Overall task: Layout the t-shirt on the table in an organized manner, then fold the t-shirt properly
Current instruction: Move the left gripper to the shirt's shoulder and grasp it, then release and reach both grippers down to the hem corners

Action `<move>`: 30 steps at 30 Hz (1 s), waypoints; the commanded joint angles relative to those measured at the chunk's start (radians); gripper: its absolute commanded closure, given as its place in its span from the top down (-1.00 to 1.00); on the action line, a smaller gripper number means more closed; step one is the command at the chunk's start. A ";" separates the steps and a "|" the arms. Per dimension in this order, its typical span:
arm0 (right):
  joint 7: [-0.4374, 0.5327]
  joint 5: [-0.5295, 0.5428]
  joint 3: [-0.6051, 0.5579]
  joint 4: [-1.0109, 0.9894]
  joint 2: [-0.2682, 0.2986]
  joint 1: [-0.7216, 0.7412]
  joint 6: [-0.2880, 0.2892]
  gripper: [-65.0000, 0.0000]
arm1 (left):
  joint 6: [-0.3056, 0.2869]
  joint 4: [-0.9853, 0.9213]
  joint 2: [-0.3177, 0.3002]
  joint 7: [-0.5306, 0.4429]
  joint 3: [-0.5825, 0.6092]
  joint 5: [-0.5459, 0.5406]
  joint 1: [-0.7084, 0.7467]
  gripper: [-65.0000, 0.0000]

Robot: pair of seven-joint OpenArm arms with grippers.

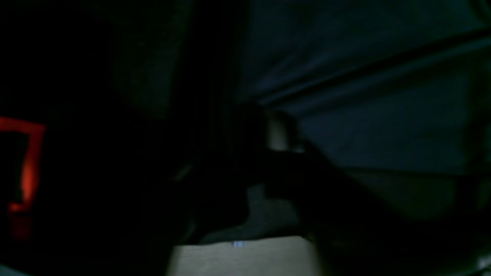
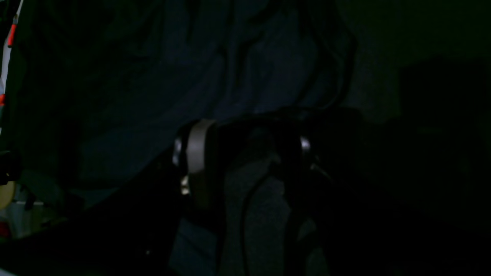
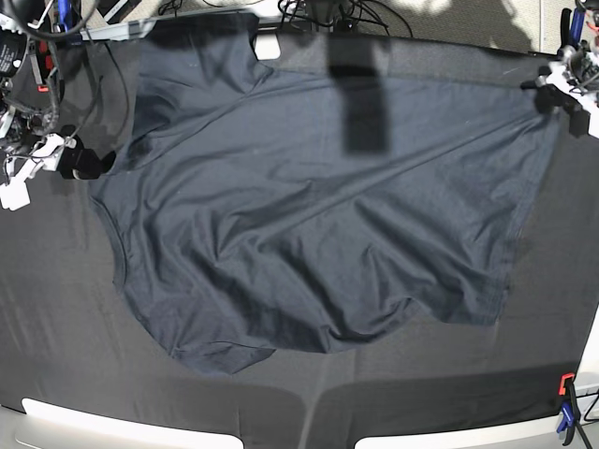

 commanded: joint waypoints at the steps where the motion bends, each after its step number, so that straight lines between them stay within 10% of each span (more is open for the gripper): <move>1: 0.015 0.026 0.010 0.017 0.036 0.011 -0.002 -0.23 | -0.003 0.029 -0.019 0.011 -0.007 -0.036 -0.002 -0.20; 4: 0.015 0.026 0.010 0.017 0.058 0.011 -0.002 -0.23 | -0.012 0.085 -0.019 0.051 -0.007 -0.066 -0.002 0.04; 30: 0.015 0.027 0.010 0.016 0.102 0.011 -0.002 -0.23 | 0.036 0.378 -0.019 -0.047 -0.007 -0.069 -0.003 0.04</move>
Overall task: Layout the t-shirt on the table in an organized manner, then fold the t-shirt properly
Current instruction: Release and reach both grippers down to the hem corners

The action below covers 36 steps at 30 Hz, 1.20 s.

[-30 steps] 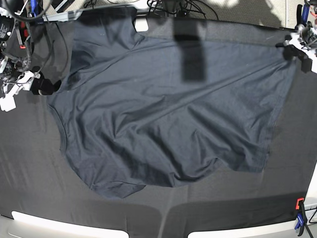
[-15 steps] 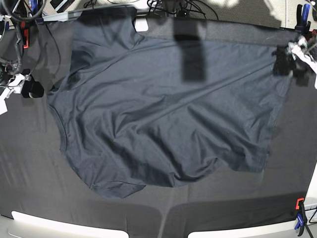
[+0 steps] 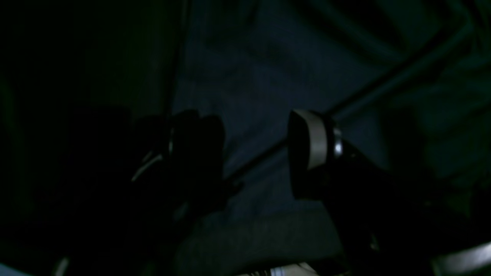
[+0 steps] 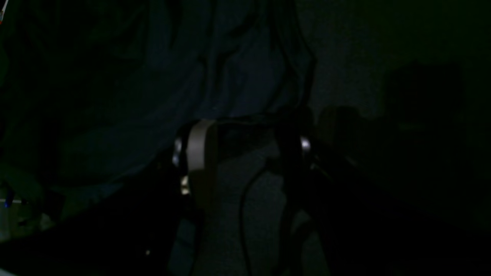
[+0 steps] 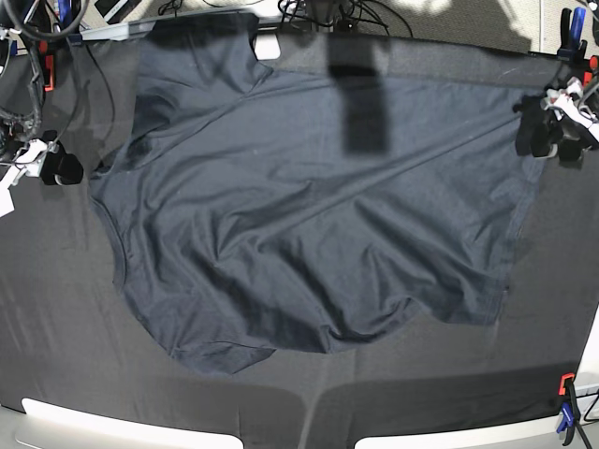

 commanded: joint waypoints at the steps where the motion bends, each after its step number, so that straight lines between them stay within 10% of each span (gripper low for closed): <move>1: 0.016 0.029 0.010 0.016 0.027 0.011 -0.002 -0.23 | 0.003 0.018 -0.019 -0.050 -0.006 -0.022 -0.005 0.04; 15: 0.066 -0.001 0.009 0.016 0.027 0.043 -0.002 -0.23 | 0.094 -0.018 -0.018 -0.112 0.277 0.237 -0.340 0.03; 27: 0.131 -0.225 -0.003 -0.029 0.038 0.288 -0.002 -0.23 | 0.105 -0.388 -0.019 -0.157 0.356 0.253 -0.623 0.03; 36: 0.128 -0.240 -0.224 -0.328 0.035 0.565 -0.002 -0.23 | 0.092 -0.750 -0.018 -0.194 0.356 0.292 -0.893 0.03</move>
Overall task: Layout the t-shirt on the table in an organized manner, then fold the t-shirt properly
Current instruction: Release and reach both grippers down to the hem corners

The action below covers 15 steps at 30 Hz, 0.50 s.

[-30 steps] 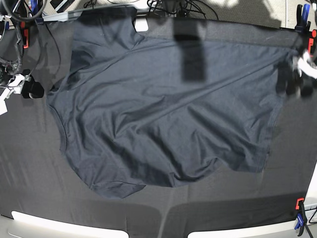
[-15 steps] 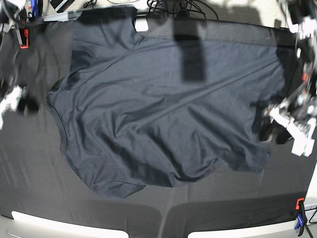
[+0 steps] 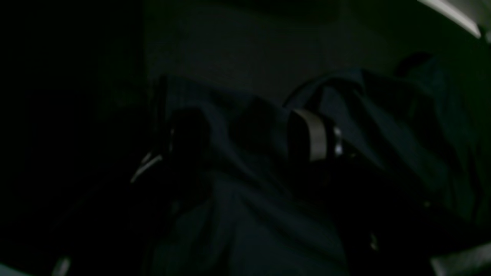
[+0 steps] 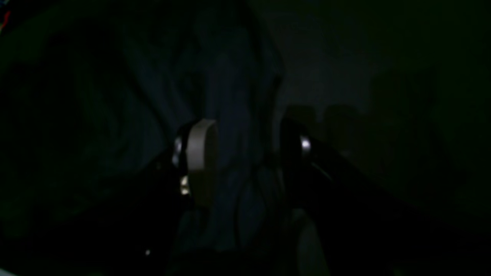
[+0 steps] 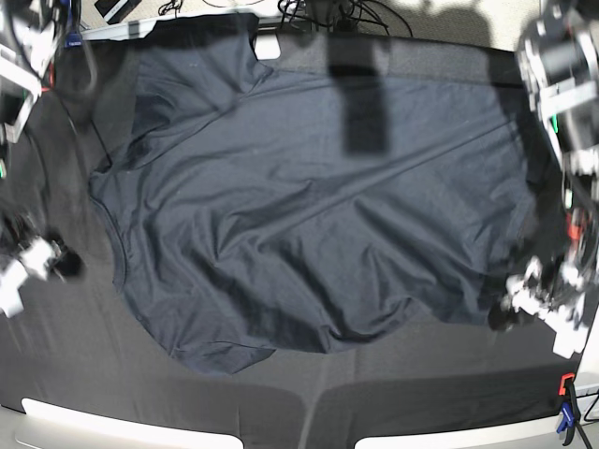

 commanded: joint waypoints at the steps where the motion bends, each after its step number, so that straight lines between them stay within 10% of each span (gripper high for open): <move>1: 0.012 0.025 -0.021 0.000 0.026 0.058 0.002 -0.23 | -0.011 -0.034 -0.014 -0.042 -0.002 -0.007 -0.061 0.03; 7: -0.042 0.026 -0.177 -0.021 0.022 0.164 0.002 -0.23 | -0.004 -0.383 -0.014 -0.183 0.087 0.196 -0.261 0.03; 15: -0.085 0.026 -0.210 -0.021 0.022 0.172 0.002 -0.23 | 0.161 -0.801 -0.014 -0.351 0.127 0.397 -0.460 0.03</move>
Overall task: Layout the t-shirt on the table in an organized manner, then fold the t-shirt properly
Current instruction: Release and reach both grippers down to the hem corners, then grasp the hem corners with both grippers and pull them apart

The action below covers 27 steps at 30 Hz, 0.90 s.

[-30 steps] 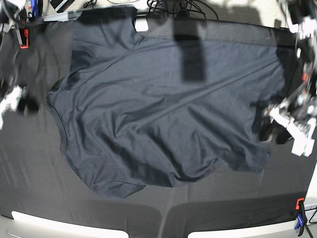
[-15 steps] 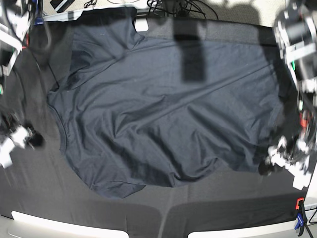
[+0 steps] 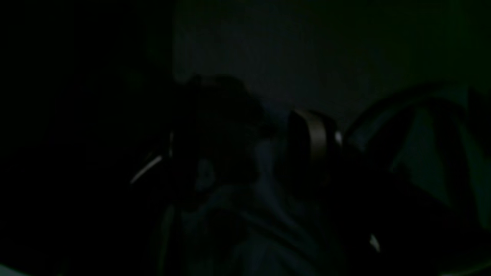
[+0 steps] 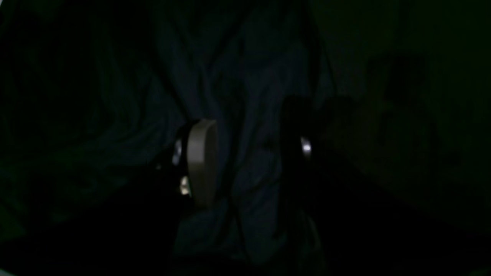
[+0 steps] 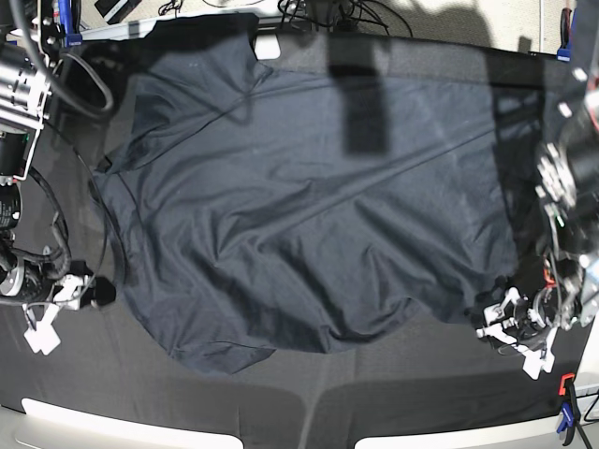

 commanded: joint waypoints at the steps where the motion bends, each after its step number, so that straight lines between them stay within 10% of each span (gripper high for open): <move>1: 0.003 0.021 0.005 0.013 0.020 0.031 0.002 -0.23 | 0.028 -0.008 -0.011 -0.024 0.001 0.020 -0.041 0.03; 16: 0.003 0.025 0.006 0.013 0.023 0.031 0.002 -0.23 | 0.064 -0.061 -0.011 -0.084 0.001 0.091 -0.004 0.03; 27: 0.003 0.025 0.006 0.013 0.022 0.031 0.002 -0.23 | -0.160 -0.061 0.015 -0.120 0.001 -0.033 0.053 -0.06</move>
